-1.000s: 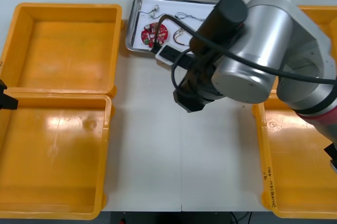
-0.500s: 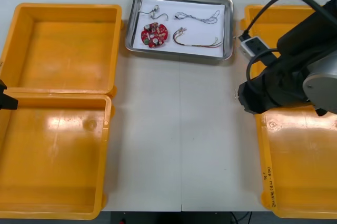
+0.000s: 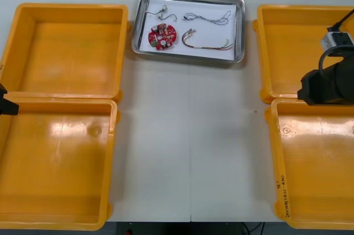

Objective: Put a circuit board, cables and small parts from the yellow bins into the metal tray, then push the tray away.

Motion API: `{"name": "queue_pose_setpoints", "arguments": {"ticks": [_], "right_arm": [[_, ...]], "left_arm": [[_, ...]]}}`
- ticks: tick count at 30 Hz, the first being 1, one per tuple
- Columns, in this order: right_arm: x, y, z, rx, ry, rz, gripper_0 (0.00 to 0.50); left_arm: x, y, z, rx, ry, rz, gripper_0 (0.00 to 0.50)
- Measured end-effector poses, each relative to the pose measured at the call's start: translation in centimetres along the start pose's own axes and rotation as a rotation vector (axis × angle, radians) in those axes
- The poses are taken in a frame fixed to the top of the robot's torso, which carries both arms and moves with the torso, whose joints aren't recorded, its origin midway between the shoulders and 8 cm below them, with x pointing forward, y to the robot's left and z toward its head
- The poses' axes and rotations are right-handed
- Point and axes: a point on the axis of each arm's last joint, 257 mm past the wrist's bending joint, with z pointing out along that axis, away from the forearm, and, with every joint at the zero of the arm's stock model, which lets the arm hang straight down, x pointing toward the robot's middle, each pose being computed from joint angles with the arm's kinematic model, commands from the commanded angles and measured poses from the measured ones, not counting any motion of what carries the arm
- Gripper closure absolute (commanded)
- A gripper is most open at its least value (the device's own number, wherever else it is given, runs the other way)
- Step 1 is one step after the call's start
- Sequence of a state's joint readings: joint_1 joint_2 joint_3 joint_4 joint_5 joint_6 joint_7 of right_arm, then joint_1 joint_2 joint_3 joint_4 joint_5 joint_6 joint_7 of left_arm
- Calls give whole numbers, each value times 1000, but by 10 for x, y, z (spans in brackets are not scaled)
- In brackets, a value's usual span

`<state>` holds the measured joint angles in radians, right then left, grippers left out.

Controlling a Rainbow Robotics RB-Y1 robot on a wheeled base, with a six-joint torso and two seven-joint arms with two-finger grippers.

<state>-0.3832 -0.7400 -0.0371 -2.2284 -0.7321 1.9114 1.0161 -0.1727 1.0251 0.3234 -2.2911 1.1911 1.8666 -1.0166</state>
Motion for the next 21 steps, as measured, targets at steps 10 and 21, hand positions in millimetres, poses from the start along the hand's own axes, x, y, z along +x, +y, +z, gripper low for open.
{"name": "queue_pose_setpoints", "arguments": {"ticks": [10, 21], "right_arm": [[-2, -51, 10, 14, -19, 105, 0], [-14, -75, 20, -1, -40, 83, 0]], "left_arm": [[0, 0, 0, 0, 0, 0, 0], [0, 0, 0, 0, 0, 0, 0]]}}
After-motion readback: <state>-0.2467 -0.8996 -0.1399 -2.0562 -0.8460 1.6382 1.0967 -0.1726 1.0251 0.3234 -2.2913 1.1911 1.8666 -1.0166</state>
